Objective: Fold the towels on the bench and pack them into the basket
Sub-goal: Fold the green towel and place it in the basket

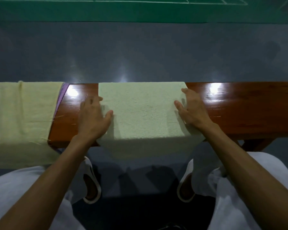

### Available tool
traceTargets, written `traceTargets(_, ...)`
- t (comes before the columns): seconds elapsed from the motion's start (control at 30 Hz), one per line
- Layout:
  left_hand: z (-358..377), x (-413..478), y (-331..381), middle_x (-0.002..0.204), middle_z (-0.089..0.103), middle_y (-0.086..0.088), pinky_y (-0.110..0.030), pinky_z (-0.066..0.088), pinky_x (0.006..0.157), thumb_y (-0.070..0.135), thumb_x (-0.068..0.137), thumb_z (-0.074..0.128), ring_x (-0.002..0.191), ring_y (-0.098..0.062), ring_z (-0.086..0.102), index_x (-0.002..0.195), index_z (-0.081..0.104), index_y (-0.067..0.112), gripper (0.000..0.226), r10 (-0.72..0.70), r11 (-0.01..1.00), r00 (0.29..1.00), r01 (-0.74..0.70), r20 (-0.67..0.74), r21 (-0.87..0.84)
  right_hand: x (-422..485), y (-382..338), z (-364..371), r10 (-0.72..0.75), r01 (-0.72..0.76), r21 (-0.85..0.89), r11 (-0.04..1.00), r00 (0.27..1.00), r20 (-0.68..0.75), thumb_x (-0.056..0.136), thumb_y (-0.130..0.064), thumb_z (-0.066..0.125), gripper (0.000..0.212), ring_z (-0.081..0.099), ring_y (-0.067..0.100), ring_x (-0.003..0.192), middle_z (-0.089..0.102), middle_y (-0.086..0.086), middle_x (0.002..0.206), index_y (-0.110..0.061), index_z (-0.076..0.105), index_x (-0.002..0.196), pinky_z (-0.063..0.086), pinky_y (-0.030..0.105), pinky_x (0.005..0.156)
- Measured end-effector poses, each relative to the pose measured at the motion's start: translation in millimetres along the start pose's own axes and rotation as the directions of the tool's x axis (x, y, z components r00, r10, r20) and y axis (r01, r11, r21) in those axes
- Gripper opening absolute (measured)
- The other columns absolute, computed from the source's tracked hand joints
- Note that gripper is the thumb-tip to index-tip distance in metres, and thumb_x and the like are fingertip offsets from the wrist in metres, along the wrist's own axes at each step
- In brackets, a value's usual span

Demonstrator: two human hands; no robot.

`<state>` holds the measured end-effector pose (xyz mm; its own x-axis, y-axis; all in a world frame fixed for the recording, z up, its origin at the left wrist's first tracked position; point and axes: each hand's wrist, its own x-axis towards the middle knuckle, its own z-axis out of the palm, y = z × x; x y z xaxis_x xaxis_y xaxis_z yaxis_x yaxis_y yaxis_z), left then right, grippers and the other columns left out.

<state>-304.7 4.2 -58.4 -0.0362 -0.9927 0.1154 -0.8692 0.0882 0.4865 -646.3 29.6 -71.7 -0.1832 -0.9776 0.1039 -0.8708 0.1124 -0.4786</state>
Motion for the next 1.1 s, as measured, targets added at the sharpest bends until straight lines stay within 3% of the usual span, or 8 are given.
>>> traceTargets(0.13, -3, -3, -4, 0.13, 0.052, -0.015, -0.046, 0.046, 0.097, 0.05, 0.093, 0.068, 0.118, -0.032, 0.049, 0.124, 0.055, 0.01, 0.053, -0.16, 0.981, 0.986, 0.164, -0.051, 0.107, 3, 4, -9, 0.142, -0.137, 0.036, 0.99, 0.97, -0.197, 0.093, -0.035, 0.068, 0.029, 0.059, 0.023, 0.099, 0.059, 0.005, 0.11, -0.016, 0.057, 0.112, 0.056, 0.033, 0.079)
traceTargets(0.2, -2, -3, -5, 0.125, 0.053, -0.014, -0.042, 0.046, 0.094, 0.045, 0.095, 0.067, 0.112, -0.029, 0.049, 0.116, 0.059, 0.01, 0.043, -0.14, 0.986, 0.989, 0.145, -0.055, 0.086, 3, 3, -13, 0.229, -0.228, 0.03, 0.973, 0.948, -0.22, 0.092, -0.029, 0.071, 0.021, 0.059, 0.019, 0.086, 0.061, 0.004, 0.099, -0.013, 0.059, 0.1, 0.041, 0.019, 0.062)
traceTargets(0.33, 1, 2, -1, 0.119, 0.053, -0.012, -0.033, 0.039, 0.087, 0.03, 0.1, 0.064, 0.102, -0.019, 0.042, 0.101, 0.063, 0.011, 0.019, -0.083, 0.995, 0.996, 0.085, -0.043, 0.048, 3, -1, -16, 0.314, -0.322, -0.017, 0.947, 0.933, -0.175, 0.095, -0.032, 0.069, 0.022, 0.048, 0.007, 0.062, 0.062, 0.002, 0.086, -0.011, 0.065, 0.092, 0.03, 0.02, 0.052)
traceTargets(0.47, -3, 6, 0, 0.109, 0.057, -0.006, -0.025, 0.04, 0.074, 0.026, 0.104, 0.058, 0.092, -0.016, 0.052, 0.102, 0.055, 0.015, 0.012, -0.047, 0.998, 0.999, 0.046, -0.014, -0.039, 3, -6, -16, 0.265, -0.267, -0.001, 0.964, 0.956, -0.122, 0.098, -0.031, 0.066, 0.015, 0.058, 0.013, 0.074, 0.064, 0.0, 0.088, -0.018, 0.063, 0.092, 0.04, 0.024, 0.061)
traceTargets(0.57, -15, 12, -6, 0.1, 0.059, -0.004, -0.034, 0.044, 0.073, 0.026, 0.107, 0.051, 0.089, -0.022, 0.057, 0.106, 0.051, 0.014, 0.012, -0.134, 0.971, 0.991, 0.13, -0.005, -0.202, 3, -9, -19, 0.231, -0.218, 0.127, 0.968, 0.968, -0.099, 0.1, -0.028, 0.064, 0.013, 0.06, 0.014, 0.083, 0.063, -0.001, 0.094, -0.016, 0.064, 0.1, 0.046, 0.025, 0.069)
traceTargets(0.77, -33, 14, -18, 0.111, 0.06, -0.004, -0.026, 0.043, 0.068, 0.026, 0.099, 0.067, 0.091, -0.017, 0.058, 0.123, 0.054, 0.015, 0.029, -0.279, 0.841, 0.953, 0.303, 0.121, -0.447, 2, -11, -23, 0.3, -0.306, 0.504, 0.808, 0.949, 0.096, 0.097, -0.018, 0.067, 0.022, 0.06, 0.012, 0.095, 0.061, 0.0, 0.108, -0.016, 0.055, 0.115, 0.049, 0.025, 0.069)
traceTargets(0.9, -38, 12, -27, 0.12, 0.069, -0.005, -0.043, 0.058, 0.088, 0.016, 0.089, 0.079, 0.106, -0.023, 0.067, 0.133, 0.058, 0.029, 0.051, -0.181, 0.804, 0.959, 0.272, 0.217, -0.529, 2, -5, -30, 0.236, -0.305, 0.601, 0.739, 0.952, 0.193, 0.085, -0.006, 0.079, 0.055, 0.062, 0.014, 0.103, 0.061, -0.002, 0.118, -0.024, 0.054, 0.131, 0.053, 0.026, 0.072)
traceTargets(1.1, -38, 15, -35, 0.121, 0.072, -0.004, -0.043, 0.058, 0.095, 0.017, 0.086, 0.082, 0.109, -0.02, 0.069, 0.13, 0.069, 0.031, 0.048, -0.132, 0.809, 0.951, 0.266, 0.279, -0.525, -2, -5, -33, 0.135, -0.233, 0.517, 0.824, 0.966, 0.221, 0.086, -0.003, 0.077, 0.042, 0.057, 0.012, 0.104, 0.057, -0.001, 0.123, -0.02, 0.069, 0.123, 0.048, 0.017, 0.072)
